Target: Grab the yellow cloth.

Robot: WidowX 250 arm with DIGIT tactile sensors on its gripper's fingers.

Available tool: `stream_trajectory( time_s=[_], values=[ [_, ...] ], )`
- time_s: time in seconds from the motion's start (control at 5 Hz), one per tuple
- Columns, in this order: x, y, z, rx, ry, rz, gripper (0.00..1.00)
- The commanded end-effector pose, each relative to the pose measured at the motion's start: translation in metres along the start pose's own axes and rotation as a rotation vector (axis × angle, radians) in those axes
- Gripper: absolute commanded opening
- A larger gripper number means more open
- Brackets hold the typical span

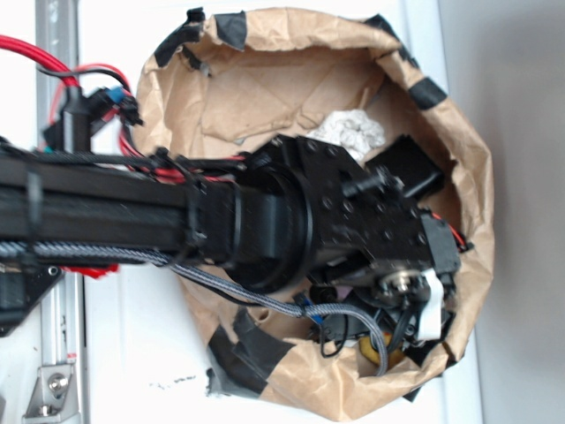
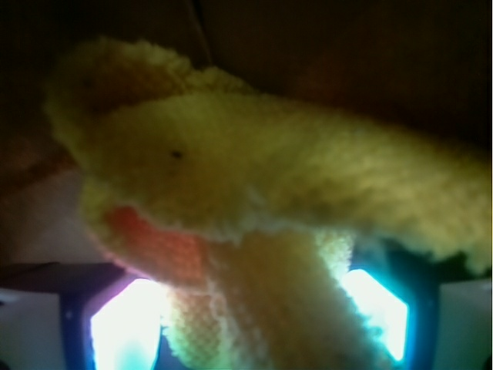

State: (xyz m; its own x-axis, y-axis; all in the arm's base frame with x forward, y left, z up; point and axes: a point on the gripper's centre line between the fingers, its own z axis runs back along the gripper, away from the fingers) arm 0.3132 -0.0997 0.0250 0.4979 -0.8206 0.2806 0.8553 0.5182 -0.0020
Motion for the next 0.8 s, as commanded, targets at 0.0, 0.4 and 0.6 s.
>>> stream_trajectory(
  time_s=[0.0, 0.4, 0.6],
  values=[
    [0.006, -0.014, 0.008, 0.016, -0.031, 0.031, 0.00],
    [-0.021, -0.012, 0.041, 0.092, -0.016, 0.184, 0.00],
    [-0.040, -0.022, 0.062, 0.180, 0.039, 0.414, 0.00]
  ],
)
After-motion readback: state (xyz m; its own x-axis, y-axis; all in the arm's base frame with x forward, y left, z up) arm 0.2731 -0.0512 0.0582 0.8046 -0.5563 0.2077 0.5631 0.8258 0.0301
